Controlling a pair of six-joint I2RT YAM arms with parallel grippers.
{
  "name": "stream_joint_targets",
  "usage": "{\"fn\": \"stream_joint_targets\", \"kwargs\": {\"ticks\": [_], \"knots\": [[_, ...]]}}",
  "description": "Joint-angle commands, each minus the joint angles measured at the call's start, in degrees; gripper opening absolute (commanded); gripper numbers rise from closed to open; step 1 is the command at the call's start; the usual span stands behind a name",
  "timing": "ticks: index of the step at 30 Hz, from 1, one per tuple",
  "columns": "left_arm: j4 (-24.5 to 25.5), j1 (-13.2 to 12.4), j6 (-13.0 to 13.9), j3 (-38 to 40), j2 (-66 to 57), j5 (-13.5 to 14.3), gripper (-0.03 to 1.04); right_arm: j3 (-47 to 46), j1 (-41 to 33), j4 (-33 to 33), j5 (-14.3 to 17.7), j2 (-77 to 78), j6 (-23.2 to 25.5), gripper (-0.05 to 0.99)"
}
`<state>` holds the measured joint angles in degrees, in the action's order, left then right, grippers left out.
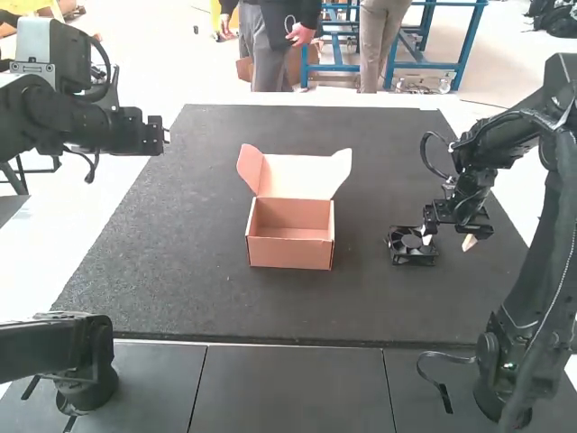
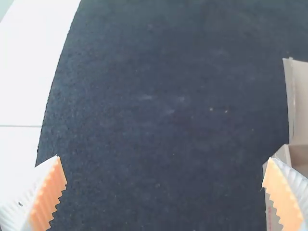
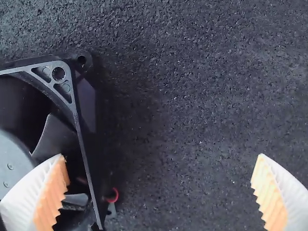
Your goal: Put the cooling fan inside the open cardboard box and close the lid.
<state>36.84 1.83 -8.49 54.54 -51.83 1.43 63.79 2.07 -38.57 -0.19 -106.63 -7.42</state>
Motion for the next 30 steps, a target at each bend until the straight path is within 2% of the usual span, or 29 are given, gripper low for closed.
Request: {"fn": "stream_joint_targets", "kwargs": {"ticks": [1,3,4,7,9,12,18,24,30], "knots": [[0.16,-0.07,-0.56,2.94,0.15,-0.82,0.97,-2.00,0.66,-0.11,-0.69,-2.00,0.83,0.60],[0.43,-0.07,-0.56,3.20,0.07,-0.82,0.97,-2.62,0.66,0.69,-2.19,-2.18,2.06,0.37],[0.60,-0.07,-0.56,3.29,0.15,-0.82,0.97,-2.97,0.66,1.21,-2.80,-2.18,2.06,0.29],[1.04,-0.07,-0.56,3.55,0.15,-0.82,0.97,-3.67,0.48,2.36,-3.59,-2.18,2.06,0.18],[1.39,-0.07,-0.56,3.73,0.24,-0.82,0.97,-3.85,0.48,2.97,-4.03,-2.18,2.06,0.06],[1.92,-0.07,-0.56,3.82,0.42,-0.82,0.97,-3.85,0.22,3.23,-5.26,-2.00,2.06,-0.01],[2.62,-0.07,-0.56,3.46,0.95,-0.82,0.97,-2.18,0.75,3.06,-7.55,1.34,3.20,-0.01],[3.15,-0.07,-0.47,2.58,1.38,-0.82,0.97,0.28,1.71,1.21,-8.16,9.07,3.20,-0.01],[4.47,-0.07,-0.39,1.35,2.44,-0.82,0.97,2.48,1.45,-5.29,-8.25,18.47,3.47,-0.01]]}}
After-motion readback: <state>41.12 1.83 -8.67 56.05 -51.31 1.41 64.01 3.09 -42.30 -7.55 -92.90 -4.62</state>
